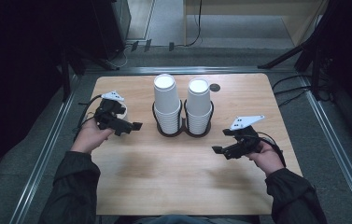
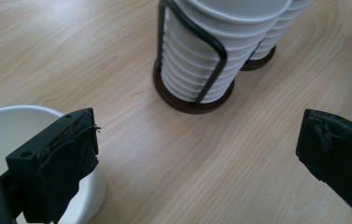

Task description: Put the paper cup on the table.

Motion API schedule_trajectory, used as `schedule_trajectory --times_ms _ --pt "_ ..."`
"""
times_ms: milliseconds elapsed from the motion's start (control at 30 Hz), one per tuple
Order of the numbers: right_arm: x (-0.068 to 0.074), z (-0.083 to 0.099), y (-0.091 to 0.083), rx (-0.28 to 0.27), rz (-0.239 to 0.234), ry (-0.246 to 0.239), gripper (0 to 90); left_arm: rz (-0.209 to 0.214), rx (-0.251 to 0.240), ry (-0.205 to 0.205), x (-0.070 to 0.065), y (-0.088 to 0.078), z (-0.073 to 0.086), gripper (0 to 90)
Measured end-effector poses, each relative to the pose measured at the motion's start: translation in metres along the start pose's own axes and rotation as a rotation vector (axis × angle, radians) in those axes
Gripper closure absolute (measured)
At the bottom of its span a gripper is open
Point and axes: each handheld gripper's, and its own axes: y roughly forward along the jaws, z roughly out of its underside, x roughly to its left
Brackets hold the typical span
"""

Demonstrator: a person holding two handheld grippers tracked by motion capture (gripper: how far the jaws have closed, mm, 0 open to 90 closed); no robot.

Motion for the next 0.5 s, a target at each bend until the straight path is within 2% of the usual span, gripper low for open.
schedule_trajectory --times_ms 167,367,500 --pt "0.0 -0.002 0.002 0.003 -0.007 -0.01 18.3 -0.047 -0.039 -0.011 -0.014 0.007 0.003 0.0" --pt "0.0 -0.005 0.003 -0.004 -0.012 -0.014 18.3 -0.034 -0.023 0.017 -0.029 0.013 0.007 0.0" --pt "0.001 -0.006 0.004 -0.005 -0.014 -0.015 18.3 -0.005 -0.014 0.029 -0.037 0.017 0.01 0.0"
